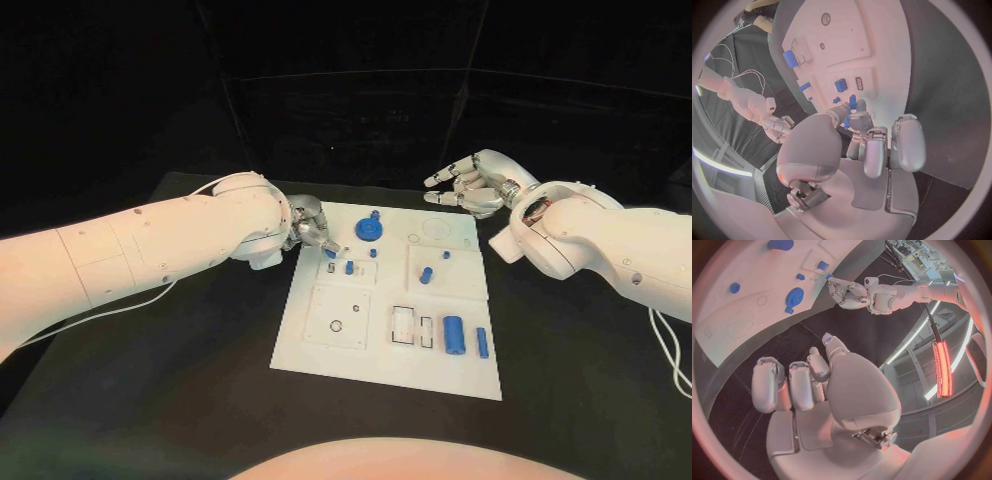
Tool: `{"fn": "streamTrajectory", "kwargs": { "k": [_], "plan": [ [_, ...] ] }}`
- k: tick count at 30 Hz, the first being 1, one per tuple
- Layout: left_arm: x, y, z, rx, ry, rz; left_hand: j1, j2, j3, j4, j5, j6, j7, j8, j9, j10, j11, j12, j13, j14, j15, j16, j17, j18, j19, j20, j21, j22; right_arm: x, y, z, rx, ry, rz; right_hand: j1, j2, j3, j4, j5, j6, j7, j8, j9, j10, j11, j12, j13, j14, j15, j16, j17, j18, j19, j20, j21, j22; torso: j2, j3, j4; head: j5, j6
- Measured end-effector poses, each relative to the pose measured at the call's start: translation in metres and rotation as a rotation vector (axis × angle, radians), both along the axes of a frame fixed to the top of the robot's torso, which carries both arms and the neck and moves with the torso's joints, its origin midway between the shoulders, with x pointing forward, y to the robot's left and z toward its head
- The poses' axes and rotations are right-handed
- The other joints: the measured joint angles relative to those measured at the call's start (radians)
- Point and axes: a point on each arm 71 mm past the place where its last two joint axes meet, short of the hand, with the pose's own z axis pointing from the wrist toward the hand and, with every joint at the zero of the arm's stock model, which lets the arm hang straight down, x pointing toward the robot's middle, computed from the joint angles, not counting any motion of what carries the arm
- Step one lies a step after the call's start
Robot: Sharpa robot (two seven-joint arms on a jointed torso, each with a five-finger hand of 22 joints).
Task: Assemble the parts on the task board
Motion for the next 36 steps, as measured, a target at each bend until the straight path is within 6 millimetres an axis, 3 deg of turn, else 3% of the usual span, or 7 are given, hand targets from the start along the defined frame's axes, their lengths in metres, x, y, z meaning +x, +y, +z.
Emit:
{"fn": "streamTrajectory", "kwargs": {
  "k": [9,36],
  "plan": [
    [-0.002,-0.004,-0.001,0.01,-0.041,-0.024,0.001,-0.014,0.007,-0.007,0.0,0.0,0.0,0.006,0.001,0.0,0.0,0.0,-0.004,0.0,0.0,0.0,0.0,0.0,0.0,0.0,0.0,0.001,0.0,0.0,0.0,0.0,0.001,0.0,0.0,0.0,0.0,0.0,0.0,0.0,0.0,0.0,0.0,0.0,0.0,0.0,0.0,0.0,0.0,0.0,0.0,0.0,0.0,0.0,0.0,0.0,0.002,0.0013,-0.0038,0.003,0.002],
    [-0.007,-0.005,-0.014,0.063,-0.027,-0.043,-0.007,-0.025,0.028,-0.028,0.004,-0.005,-0.001,0.01,0.002,0.0,0.001,0.0,-0.005,0.0,0.0,0.0,0.0,0.0,0.0,0.0,0.0,0.002,0.0,-0.002,0.0,0.0,0.002,-0.001,0.0,0.0,0.0,0.0,0.0,0.0,0.0,0.0,0.0,0.0,0.0,0.0,-0.001,0.0,0.0,0.0,0.0,0.0,0.0,0.0,0.0,0.0,0.002,0.0009,-0.0022,-0.002,-0.007]
  ]
}}
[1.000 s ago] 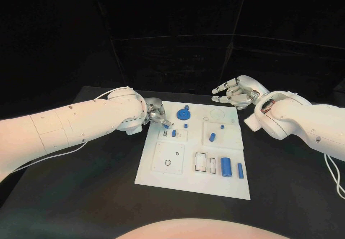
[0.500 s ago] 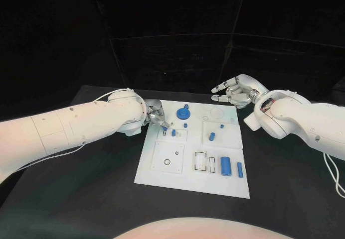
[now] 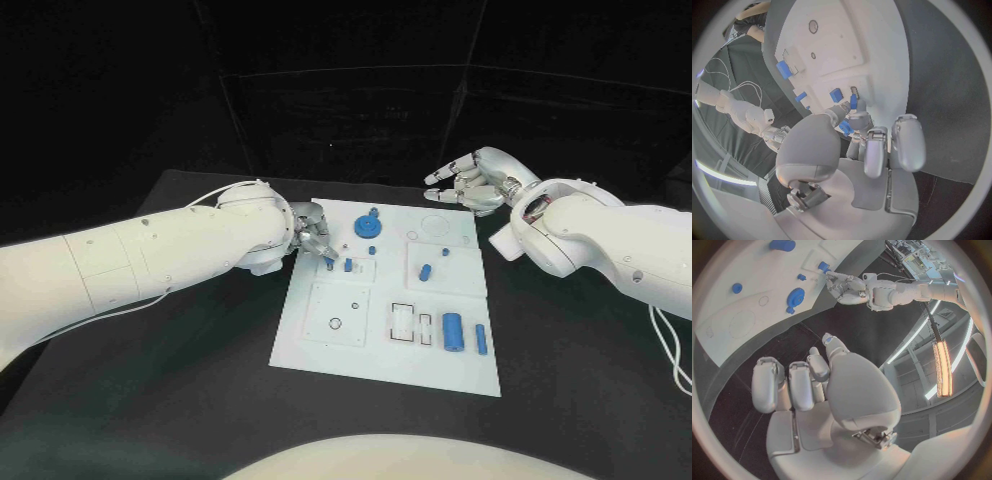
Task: Assemble the parts on the task board
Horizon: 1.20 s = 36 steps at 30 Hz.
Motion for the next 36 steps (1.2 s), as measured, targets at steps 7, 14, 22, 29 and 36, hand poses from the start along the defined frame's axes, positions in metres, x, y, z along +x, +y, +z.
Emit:
{"fn": "streamTrajectory", "kwargs": {
  "k": [7,14,22,29,36],
  "plan": [
    [-0.0025,0.0,-0.0003,0.01,0.012,-0.011,0.003,-0.001,0.0,0.0,0.0,-0.002,0.002,0.0,0.001,0.0,0.0,0.0,-0.001,0.0,0.0,0.0,0.0,0.0,0.0,0.0,0.0,0.0,0.0,-0.0004,0.0,0.0,0.0,0.0,0.0,0.0,0.0,0.0,0.0,0.0,0.0,0.0,0.0,0.0,0.0,0.0,0.0,0.0,0.0,0.0,0.0,0.0,0.0,0.0,0.0,0.0,0.0,0.0,0.0,-0.001,-0.001],
    [-0.0043,0.0012,-0.0016,0.021,0.027,-0.016,0.004,-0.001,0.0,0.0,0.0,-0.002,0.002,0.0,0.005,0.001,-0.001,0.0,-0.001,0.0,0.0,0.0,0.0,0.0,0.0,0.0,0.0,0.002,0.0001,-0.0002,0.0,0.0,0.0,0.0,0.0,0.0,0.0,0.0,0.0,0.0,0.0,0.0,0.0,0.0,0.0,0.0,0.0,0.0,0.0,0.0,0.0,0.0,0.0,0.0,0.0,0.0,0.0,-0.0001,0.0,0.0,-0.003],
    [-0.005,0.0032,-0.0023,0.03,0.036,-0.015,0.003,-0.001,0.003,0.003,-0.001,-0.002,0.002,-0.001,0.001,0.002,-0.002,0.0,-0.001,0.0,0.0,0.0,0.0,0.0,0.0,0.0,0.0,0.002,0.0001,-0.0003,0.0,0.0,0.0,0.0,0.0,0.0,0.0,0.0,0.0,0.0,0.0,0.0,0.0,0.0,0.0,0.0,0.0,0.0,0.0,0.0,0.0,0.0,0.0,0.0,0.0,0.0,0.0,-0.0001,0.0,0.002,-0.005],
    [-0.005,0.0024,-0.0019,0.034,0.038,-0.016,0.003,-0.001,0.004,0.004,-0.004,0.002,-0.002,0.003,0.002,0.004,0.0,0.0,0.0,0.0,0.0,0.0,0.0,0.0,0.0,0.0,0.0,0.002,0.0002,0.0001,0.0,0.0,-0.001,0.002,0.0,0.0,0.002,-0.002,0.0,0.0,0.0,0.0,0.0,0.0,0.0,0.0,0.0,0.0,0.0,0.0,0.0,0.0,0.0,0.0,0.0,0.0,0.0,0.0,0.0001,0.004,-0.006],
    [-0.004,-0.0004,-0.0017,0.036,0.037,-0.016,-0.006,-0.008,0.011,0.011,-0.004,0.008,-0.007,0.023,0.015,0.009,-0.003,0.0,0.004,0.0,0.0,0.0,0.0,0.0,0.0,0.0,0.0,0.005,0.0002,0.0004,0.0,0.001,-0.001,0.002,0.0,0.0,0.002,-0.003,0.0,0.0,0.0,0.0,0.0,0.0,0.0,0.0,0.0,0.0,0.0,0.0,0.0,0.0,0.0,0.0,0.0,0.0,0.0,0.0006,0.0001,0.004,-0.008]
  ]
}}
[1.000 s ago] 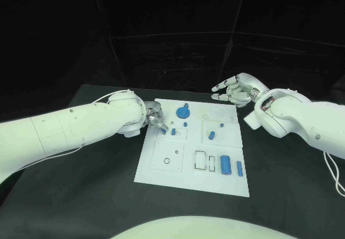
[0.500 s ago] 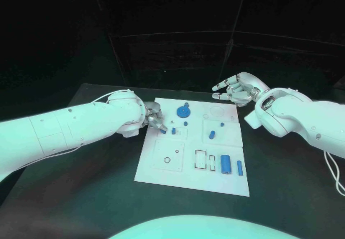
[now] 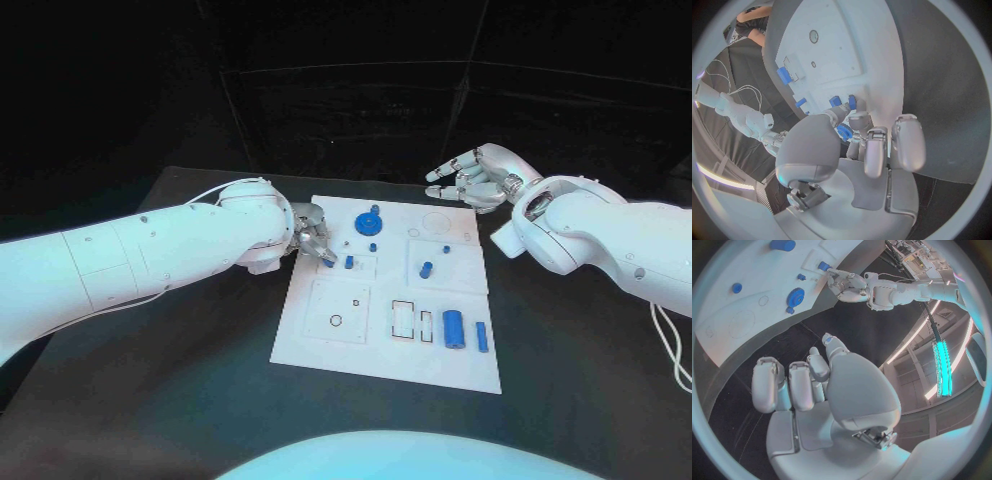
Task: Assemble the parts on the task board
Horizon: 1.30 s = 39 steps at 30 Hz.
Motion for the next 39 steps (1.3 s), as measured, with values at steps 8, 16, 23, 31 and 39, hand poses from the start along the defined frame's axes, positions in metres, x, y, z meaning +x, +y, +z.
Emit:
{"fn": "streamTrajectory", "kwargs": {
  "k": [8,16,23,31,39],
  "plan": [
    [0.0018,-0.0026,-0.0007,0.003,0.003,0.008,-0.064,-0.035,0.036,-0.056,0.0,0.02,-0.016,0.016,0.011,0.016,-0.012,0.011,0.008,0.0,-0.008,0.0,0.0,0.0,0.0,0.0,0.014,0.018,-0.0001,0.0005,0.0001,0.001,0.0,0.001,0.0,0.0,0.0,0.0,0.0,0.0,0.0,0.0,0.0,0.0,0.0,0.0,0.0,0.0,0.0,0.0,0.0,0.0,0.0,0.0,0.0,0.0,0.0,0.0005,-0.0012,-0.001,0.0],
    [0.0034,-0.0036,-0.0027,0.01,0.017,0.021,-0.098,-0.047,-0.023,-0.03,0.0,0.029,-0.025,0.024,0.012,0.023,-0.02,0.025,0.024,-0.003,-0.011,0.0,0.0,0.0,0.0,-0.007,0.025,0.028,-0.0004,0.0011,0.0002,0.001,-0.001,0.003,0.0,0.0,0.0,0.0,0.0,0.0,0.0,0.0,0.0,0.0,0.0,0.0,0.0,0.0,0.0,0.0,0.0,0.0,0.0,0.0,0.0,0.0,0.0,0.0006,-0.0012,-0.004,-0.001],
    [0.0051,-0.0033,-0.0038,0.013,0.026,0.031,-0.103,-0.043,-0.045,-0.021,0.001,0.034,-0.024,0.024,0.012,0.023,-0.02,0.031,0.028,0.0,-0.015,0.0,0.0,0.0,0.0,-0.007,0.029,0.028,-0.0005,0.0013,0.0002,0.002,-0.001,0.004,0.0,0.0,0.0,0.0,0.0,0.0,0.0,0.0,0.0,0.0,0.0,0.0,-0.001,0.0,0.0,-0.004,-0.002,0.0,0.0,0.0,0.0,0.0,0.0,0.0001,-0.0012,-0.004,-0.001],
    [0.0071,-0.0004,-0.0053,0.019,0.03,0.046,-0.154,-0.047,-0.123,0.025,0.001,0.04,-0.022,0.024,0.017,0.023,-0.02,0.031,0.027,0.0,-0.015,0.0,0.0,0.0,0.0,-0.007,0.029,0.028,-0.0005,0.0018,0.0002,0.002,-0.001,0.005,0.0,0.0,0.0,0.0,0.0,0.0,0.0,0.0,0.0,0.0,0.0,-0.005,-0.002,0.0,0.0,-0.004,-0.003,0.0,-0.004,0.003,0.0,0.0,0.0,-0.0005,-0.0004,-0.004,-0.002],
    [0.0081,0.003,-0.0057,0.016,0.024,0.06,-0.21,-0.07,-0.274,0.105,0.001,0.034,-0.016,0.024,0.022,0.01,-0.014,0.016,-0.004,0.0,-0.015,0.0,0.0,0.0,0.0,-0.007,0.015,0.018,-0.0004,0.0016,0.0002,0.003,-0.002,0.005,-0.004,-0.004,0.0,0.0,0.0,0.0,0.0,0.0,0.0,-0.004,-0.004,-0.005,-0.004,0.0,0.0,-0.009,-0.007,0.0,-0.007,0.0,-0.007,0.0,0.0,-0.0005,-0.0003,-0.005,-0.001]
  ]
}}
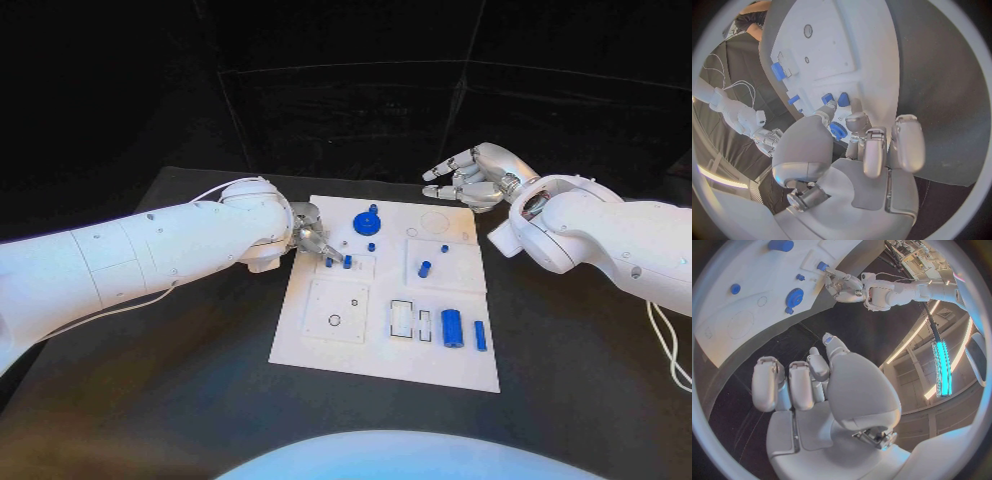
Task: Assemble the parts on the task board
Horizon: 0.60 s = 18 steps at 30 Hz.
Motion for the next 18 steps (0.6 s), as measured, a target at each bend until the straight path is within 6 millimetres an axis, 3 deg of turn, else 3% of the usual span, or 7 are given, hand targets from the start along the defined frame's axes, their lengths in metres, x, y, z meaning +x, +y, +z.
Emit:
{"fn": "streamTrajectory", "kwargs": {
  "k": [6,9,11,12,15,17,18],
  "plan": [
    [0.001,0.004,0.001,-0.016,-0.014,0.021,0.008,0.008,-0.086,0.049,-0.004,-0.023,0.003,0.0,0.002,-0.02,0.004,-0.019,-0.021,0.0,0.0,0.0,0.0,0.0,0.0,0.0,-0.017,-0.012,0.0,0.0,0.0,0.0,0.0,0.0,0.0,0.0,0.0,0.0,0.0,0.0,0.0,0.0,0.0,-0.004,0.004,0.0,-0.001,0.0,0.0,0.0,-0.002,0.0,0.0,0.0,0.0,0.0,0.0,-0.0001,0.0,-0.001,0.001],
    [0.001,0.007,0.002,-0.041,-0.029,0.041,0.02,0.02,-0.126,0.079,-0.004,-0.045,0.012,-0.012,-0.003,-0.058,0.011,-0.068,-0.081,0.0,0.0,0.0,0.0,0.0,0.0,0.0,-0.039,-0.031,0.0,0.0,0.0,0.001,0.0,0.0,0.0,0.0,0.0,0.0,0.0,0.0,0.0,0.0,0.0,-0.004,0.004,0.0,-0.001,0.0,0.0,0.0,-0.002,0.0,0.0,0.0,0.0,0.0,0.0,-0.0001,0.0,-0.001,0.001],
    [0.002,0.01,0.003,-0.067,-0.043,0.057,0.034,0.034,-0.15,0.104,-0.004,-0.068,0.02,-0.024,-0.012,-0.103,0.02,-0.129,-0.155,-0.002,0.002,0.0,0.0,0.023,-0.007,0.003,-0.081,-0.075,0.0,0.0,0.0,0.001,0.0,0.0,0.0,0.0,0.0,0.0,0.0,0.0,0.0,0.0,0.0,-0.004,0.004,0.0,-0.001,0.0,0.0,0.0,-0.003,0.0,-0.003,0.004,0.0,0.0,0.0,-0.0001,0.0001,-0.002,0.001],
    [0.003,0.011,0.004,-0.092,-0.053,0.066,0.046,0.046,-0.163,0.116,-0.004,-0.092,0.03,-0.037,-0.02,-0.145,0.028,-0.179,-0.211,-0.002,0.013,-0.013,0.0,0.023,-0.024,0.007,-0.124,-0.119,0.0,0.0,0.0,0.001,0.0,0.0,0.0,0.0,0.0,0.0,0.0,0.0,0.0,0.0,0.0,-0.004,0.004,0.0,-0.001,0.0,0.0,0.0,-0.003,0.0,-0.003,0.004,0.0,0.0,0.0,0.0,0.0001,-0.002,0.001],
    [0.005,0.011,0.007,-0.175,-0.083,0.08,0.099,0.089,-0.179,0.132,-0.004,-0.161,0.066,-0.065,-0.045,-0.254,0.065,-0.256,-0.273,-0.001,0.045,-0.146,-0.003,0.08,-0.141,0.032,-0.381,-0.371,0.0,-0.001,0.0,0.0,0.0,0.0,0.0,0.0,0.0,0.0,0.0,0.0,0.0,0.0,0.0,-0.004,0.004,0.0,-0.002,0.0,0.0,0.0,-0.003,0.0,-0.003,0.004,-0.004,0.0,-0.001,0.0001,0.0002,-0.004,0.004],
    [0.007,0.01,0.01,-0.247,-0.114,0.085,0.142,0.098,-0.188,0.13,-0.004,-0.198,0.086,-0.074,-0.059,-0.311,0.085,-0.286,-0.298,-0.025,0.068,-0.224,-0.057,0.108,-0.209,0.049,-0.532,-0.511,0.0,-0.001,0.0,0.0,0.001,0.001,0.0,0.0,0.0,0.0,0.0,0.0,0.0,0.0,0.0,-0.004,0.004,0.0,-0.002,0.0,0.0,0.0,-0.003,0.0,-0.003,0.004,-0.004,0.0,-0.001,0.0002,0.0003,-0.005,0.006],
    [0.008,0.01,0.011,-0.278,-0.128,0.084,0.171,0.099,-0.192,0.122,-0.004,-0.212,0.093,-0.074,-0.065,-0.334,0.093,-0.299,-0.31,-0.045,0.073,-0.254,-0.091,0.108,-0.229,0.056,-0.575,-0.548,0.001,-0.001,0.0,0.0,0.001,0.001,0.0,0.0,0.0,0.0,0.0,0.0,0.0,0.0,0.0,-0.004,0.004,0.0,-0.002,0.0,0.0,0.0,-0.003,0.0,-0.003,0.004,-0.004,0.0,-0.001,0.0002,0.0003,-0.005,0.007]
  ]
}}
